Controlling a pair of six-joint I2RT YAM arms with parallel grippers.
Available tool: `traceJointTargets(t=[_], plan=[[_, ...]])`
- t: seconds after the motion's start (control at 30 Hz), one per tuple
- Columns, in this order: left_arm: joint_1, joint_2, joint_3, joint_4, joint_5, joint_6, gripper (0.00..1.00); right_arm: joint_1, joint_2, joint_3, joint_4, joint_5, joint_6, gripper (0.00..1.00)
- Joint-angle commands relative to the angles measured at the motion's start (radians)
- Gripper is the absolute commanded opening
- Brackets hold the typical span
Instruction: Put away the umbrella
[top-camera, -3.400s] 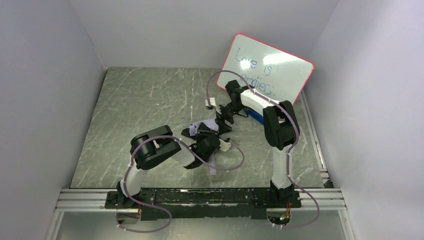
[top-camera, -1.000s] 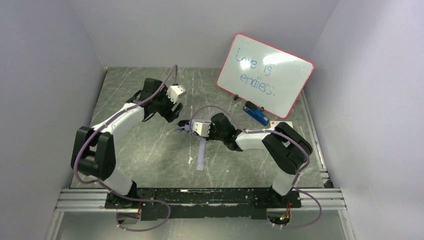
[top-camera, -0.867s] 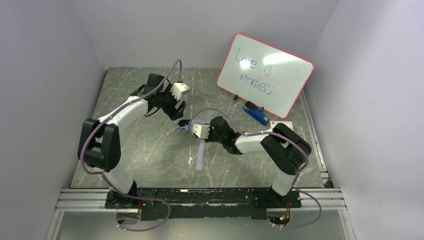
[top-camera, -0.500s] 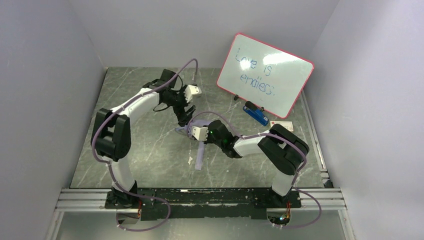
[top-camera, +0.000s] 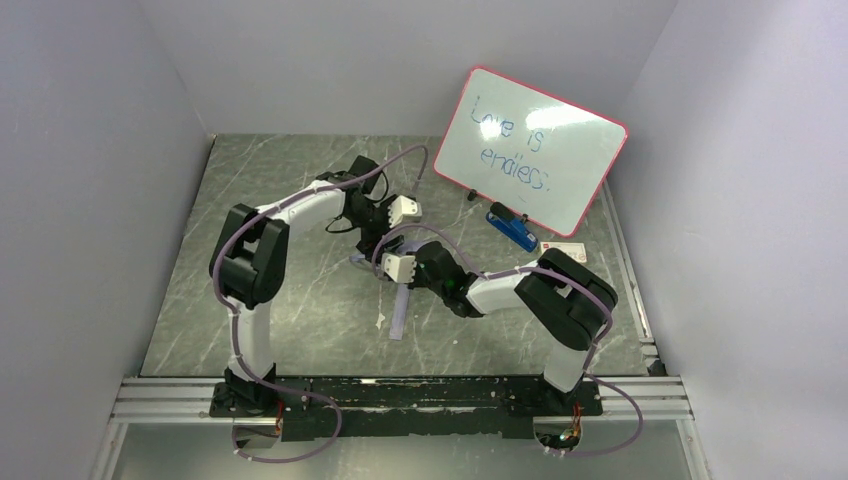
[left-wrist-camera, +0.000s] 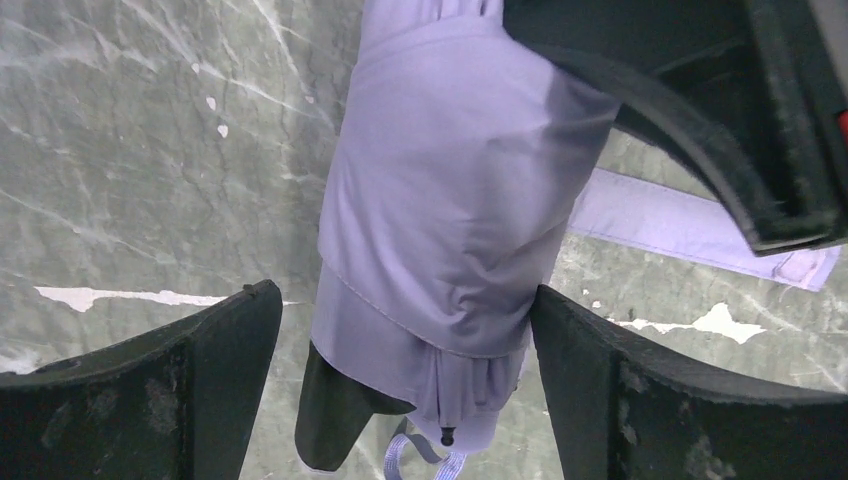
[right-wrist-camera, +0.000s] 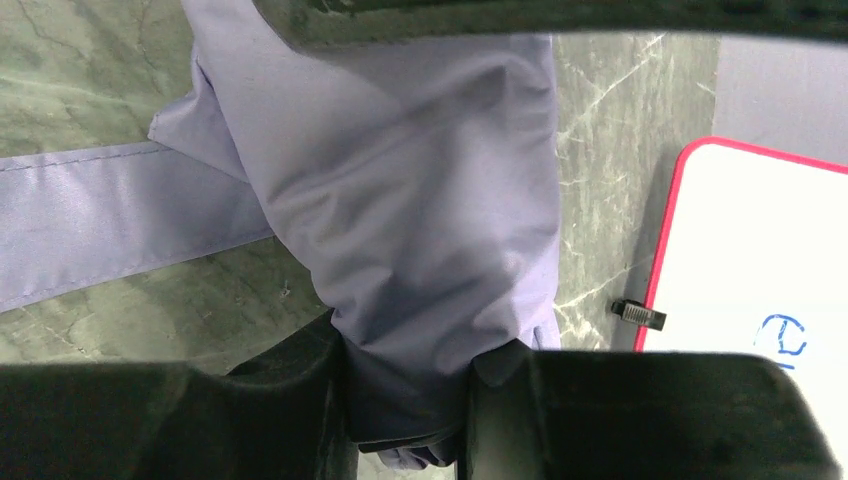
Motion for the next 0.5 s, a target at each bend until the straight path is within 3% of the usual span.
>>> traceJointTargets(t=[0.0, 0.47], plan=[[-0.004, 0.029, 0.018, -0.022, -0.004, 0.072, 0.97, -0.001, 0.078, -0.057, -0.245, -0.023, 0.042, 0.00], [-0.009, 0.162, 0.104, -0.138, 0.065, 0.119, 0.88, 0.010, 0.081, -0.065, -0.217, -0.015, 0.037, 0.00]])
